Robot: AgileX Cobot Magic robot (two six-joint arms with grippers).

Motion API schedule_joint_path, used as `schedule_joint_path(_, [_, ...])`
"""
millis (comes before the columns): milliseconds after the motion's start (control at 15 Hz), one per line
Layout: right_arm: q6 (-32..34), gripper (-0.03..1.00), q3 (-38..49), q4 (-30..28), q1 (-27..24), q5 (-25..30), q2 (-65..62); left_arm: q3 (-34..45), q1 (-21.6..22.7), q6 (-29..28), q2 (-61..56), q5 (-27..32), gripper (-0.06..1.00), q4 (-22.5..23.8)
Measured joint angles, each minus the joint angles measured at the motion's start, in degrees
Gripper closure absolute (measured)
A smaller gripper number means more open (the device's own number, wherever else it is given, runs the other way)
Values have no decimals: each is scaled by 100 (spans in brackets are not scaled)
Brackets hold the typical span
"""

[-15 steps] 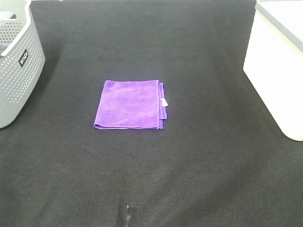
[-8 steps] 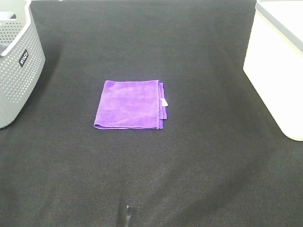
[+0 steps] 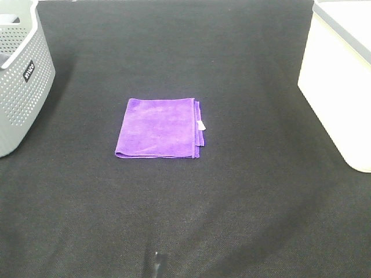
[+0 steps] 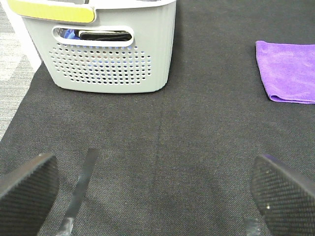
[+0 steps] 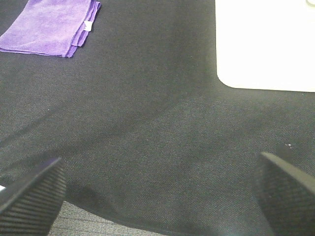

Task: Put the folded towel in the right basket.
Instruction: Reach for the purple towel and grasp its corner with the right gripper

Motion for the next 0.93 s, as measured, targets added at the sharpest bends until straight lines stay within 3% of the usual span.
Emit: schedule_joint_path(933, [0,-1,0,63,0,0,0,0,0,0,0,0,-4,0])
